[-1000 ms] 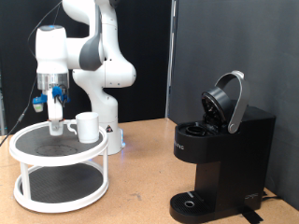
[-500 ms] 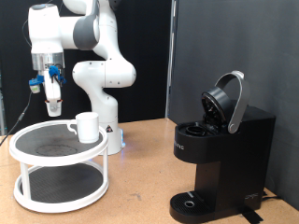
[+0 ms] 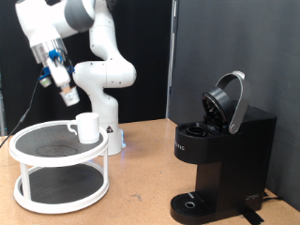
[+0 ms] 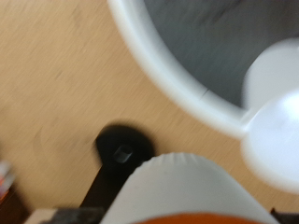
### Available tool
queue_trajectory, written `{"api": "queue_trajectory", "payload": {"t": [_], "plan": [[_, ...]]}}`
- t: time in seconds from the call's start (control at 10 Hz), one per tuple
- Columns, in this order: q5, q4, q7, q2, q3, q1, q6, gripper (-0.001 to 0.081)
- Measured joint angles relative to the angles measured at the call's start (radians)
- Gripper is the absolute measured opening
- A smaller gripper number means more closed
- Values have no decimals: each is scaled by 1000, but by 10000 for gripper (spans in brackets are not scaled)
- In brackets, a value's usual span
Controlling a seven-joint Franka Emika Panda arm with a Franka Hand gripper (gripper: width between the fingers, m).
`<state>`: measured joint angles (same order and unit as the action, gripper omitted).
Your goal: Make a cup of coffee with the keurig machine
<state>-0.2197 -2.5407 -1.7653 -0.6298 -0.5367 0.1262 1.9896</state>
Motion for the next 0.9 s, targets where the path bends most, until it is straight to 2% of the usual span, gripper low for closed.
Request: {"api": "queue_trajectory", "payload": {"t": [0.1,0.3,0.4,0.5,0.7,0.8,0.9], "plan": [[-38,20,-22,-3,7,-19,-4,290],[-48,26,-43,-2,21,-22,-5,290],[-85,30,-42,1,10,-29,-33,290],[-172,40,-35,4,-13,-53,-63,290],[-395,83,-11,17,-79,-148,-155,290],[-471,102,-9,31,-93,-189,-166,290],[-514,109,-13,40,-85,-215,-157,290]]}}
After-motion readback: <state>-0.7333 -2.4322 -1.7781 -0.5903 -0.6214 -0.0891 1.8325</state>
